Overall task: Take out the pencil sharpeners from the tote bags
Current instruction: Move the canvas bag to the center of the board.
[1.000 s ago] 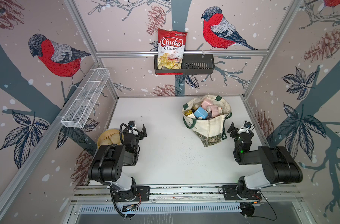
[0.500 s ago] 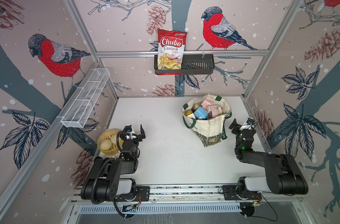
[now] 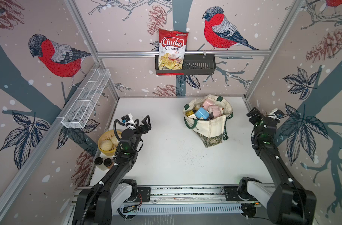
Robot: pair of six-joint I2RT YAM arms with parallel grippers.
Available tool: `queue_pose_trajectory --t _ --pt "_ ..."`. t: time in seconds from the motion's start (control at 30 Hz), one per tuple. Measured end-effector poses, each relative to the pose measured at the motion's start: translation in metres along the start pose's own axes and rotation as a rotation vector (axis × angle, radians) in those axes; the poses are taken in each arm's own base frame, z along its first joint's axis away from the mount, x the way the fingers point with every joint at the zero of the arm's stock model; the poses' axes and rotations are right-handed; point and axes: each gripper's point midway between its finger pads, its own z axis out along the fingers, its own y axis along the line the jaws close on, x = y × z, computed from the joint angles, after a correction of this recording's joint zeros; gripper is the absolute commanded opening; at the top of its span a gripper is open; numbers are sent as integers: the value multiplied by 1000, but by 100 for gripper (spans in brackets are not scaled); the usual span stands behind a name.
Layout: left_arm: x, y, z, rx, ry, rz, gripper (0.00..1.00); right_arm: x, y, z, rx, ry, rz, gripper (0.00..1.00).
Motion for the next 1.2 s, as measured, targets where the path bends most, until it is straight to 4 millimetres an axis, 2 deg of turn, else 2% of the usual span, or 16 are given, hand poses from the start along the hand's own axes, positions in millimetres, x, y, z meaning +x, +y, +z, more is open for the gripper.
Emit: queue_pose_trajectory --t 0.07,0.17,0.33,0.47,0.63,0.83,0.93,1.03,1.1,1.2 --pt "15 -12 12 42 125 -55 78 -5 22 14 -60 84 -12 98" --pt "36 -30 16 76 285 -106 79 -1 46 35 -128 204 -47 96" --pt "46 -46 12 88 408 -169 80 48 54 66 -161 466 -79 85" --pt "55 -59 12 113 480 -213 81 83 60 84 -182 615 -103 82" --pt "73 -84 20 153 566 -219 81 119 71 92 -223 730 -132 81" --pt "93 -104 28 175 642 -207 81 145 72 89 -241 801 -153 78" --pt "97 -112 34 177 655 -198 81 149 73 86 -244 813 -161 76" --pt "99 -117 43 176 658 -192 81 145 74 82 -245 806 -170 83" --pt "101 -119 46 175 663 -190 81 137 76 75 -249 790 -173 89" --pt "105 -119 50 169 672 -187 81 114 84 64 -274 732 -182 92"
